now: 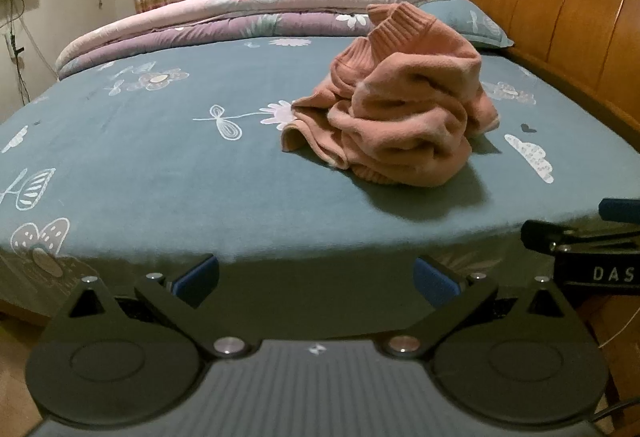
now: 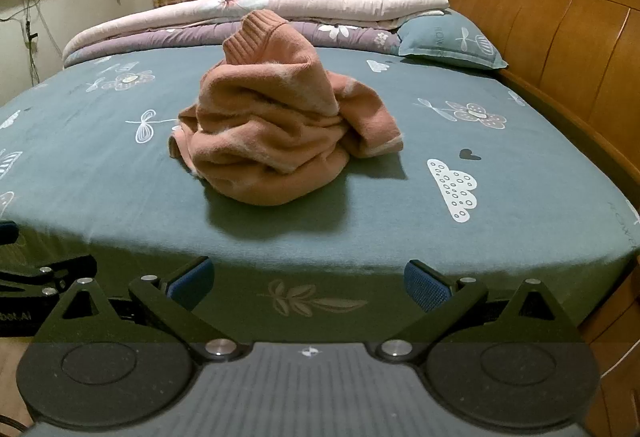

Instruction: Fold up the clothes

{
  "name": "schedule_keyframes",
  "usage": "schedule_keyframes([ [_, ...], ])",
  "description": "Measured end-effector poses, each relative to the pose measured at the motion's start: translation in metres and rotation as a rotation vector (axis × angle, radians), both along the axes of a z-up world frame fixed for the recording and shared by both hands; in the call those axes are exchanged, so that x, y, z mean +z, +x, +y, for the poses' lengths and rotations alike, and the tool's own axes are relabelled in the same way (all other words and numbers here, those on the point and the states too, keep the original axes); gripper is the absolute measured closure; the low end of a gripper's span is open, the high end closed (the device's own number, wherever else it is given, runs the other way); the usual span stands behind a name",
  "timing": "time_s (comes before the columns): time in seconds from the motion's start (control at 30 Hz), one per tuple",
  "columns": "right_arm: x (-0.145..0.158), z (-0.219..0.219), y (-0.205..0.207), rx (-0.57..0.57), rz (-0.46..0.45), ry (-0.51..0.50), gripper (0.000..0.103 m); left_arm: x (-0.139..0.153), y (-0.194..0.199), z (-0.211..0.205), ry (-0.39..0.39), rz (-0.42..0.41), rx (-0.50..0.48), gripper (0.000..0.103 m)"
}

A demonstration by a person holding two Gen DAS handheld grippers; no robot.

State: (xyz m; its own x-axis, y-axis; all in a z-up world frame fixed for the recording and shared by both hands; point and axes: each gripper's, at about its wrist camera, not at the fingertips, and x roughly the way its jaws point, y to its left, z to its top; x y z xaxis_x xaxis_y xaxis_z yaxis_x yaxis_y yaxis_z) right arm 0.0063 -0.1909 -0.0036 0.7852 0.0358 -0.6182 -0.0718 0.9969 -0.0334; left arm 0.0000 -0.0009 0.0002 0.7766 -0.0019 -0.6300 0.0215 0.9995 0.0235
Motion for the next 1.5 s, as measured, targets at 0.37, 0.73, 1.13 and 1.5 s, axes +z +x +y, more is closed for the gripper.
schedule_keyframes([
  [0.37, 0.002, 0.0, 0.003, 0.008, 0.009, -0.006, 0.0, -0.001, 0.006, -0.002, 0.028, 0.016, 0.002, 0.0],
  [0.73, -0.001, 0.003, 0.008, 0.01, 0.013, -0.006, 0.0, 0.0, 0.009, -0.004, 0.039, 0.016, 0.017, 0.0],
  [1.13, -0.002, 0.0, 0.008, 0.007, 0.016, -0.001, 0.0, -0.002, 0.01, -0.006, 0.039, 0.022, 0.012, 0.0],
  [1.5, -0.003, -0.001, 0.008, 0.004, 0.016, 0.0, 0.0, -0.002, 0.012, -0.008, 0.04, 0.025, 0.011, 0.0],
])
